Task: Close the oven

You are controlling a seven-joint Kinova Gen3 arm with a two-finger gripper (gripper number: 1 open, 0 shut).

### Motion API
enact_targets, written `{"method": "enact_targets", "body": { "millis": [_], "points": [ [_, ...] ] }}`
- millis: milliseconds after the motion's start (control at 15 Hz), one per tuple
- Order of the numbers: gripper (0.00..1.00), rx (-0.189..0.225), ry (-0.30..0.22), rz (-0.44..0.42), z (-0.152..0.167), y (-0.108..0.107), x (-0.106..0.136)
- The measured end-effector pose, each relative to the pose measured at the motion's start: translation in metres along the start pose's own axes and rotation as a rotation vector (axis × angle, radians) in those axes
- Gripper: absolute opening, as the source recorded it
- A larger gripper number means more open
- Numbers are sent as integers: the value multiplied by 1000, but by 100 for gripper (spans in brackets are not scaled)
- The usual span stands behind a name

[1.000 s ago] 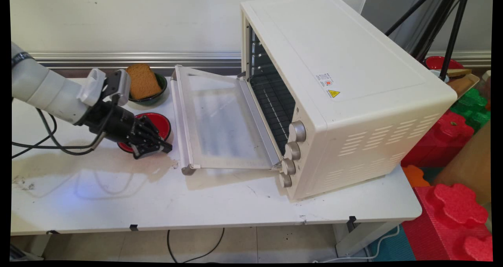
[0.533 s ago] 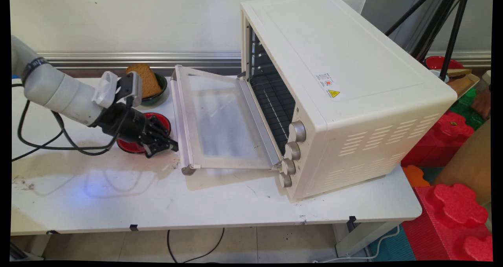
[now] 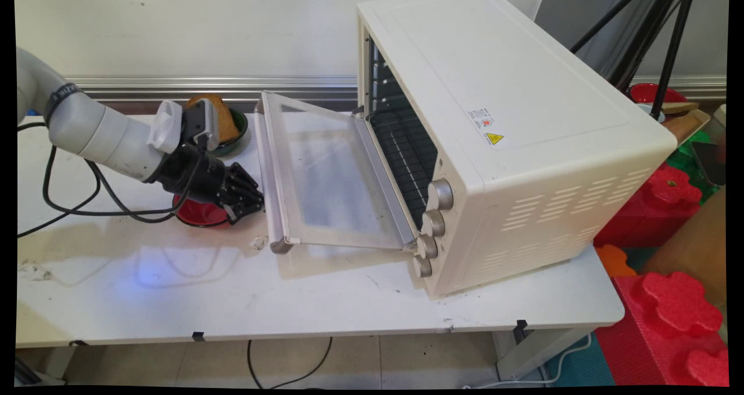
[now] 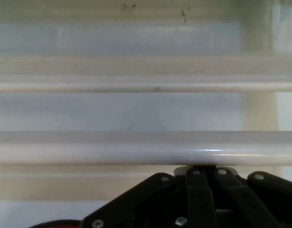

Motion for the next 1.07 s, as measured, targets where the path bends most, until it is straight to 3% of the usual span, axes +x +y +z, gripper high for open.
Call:
{"method": "enact_targets", "body": {
  "millis": [467, 1067],
  "points": [
    [0, 21, 55, 7, -14, -6, 14],
    [0, 46, 195, -4, -42, -23, 54]
  ]
}}
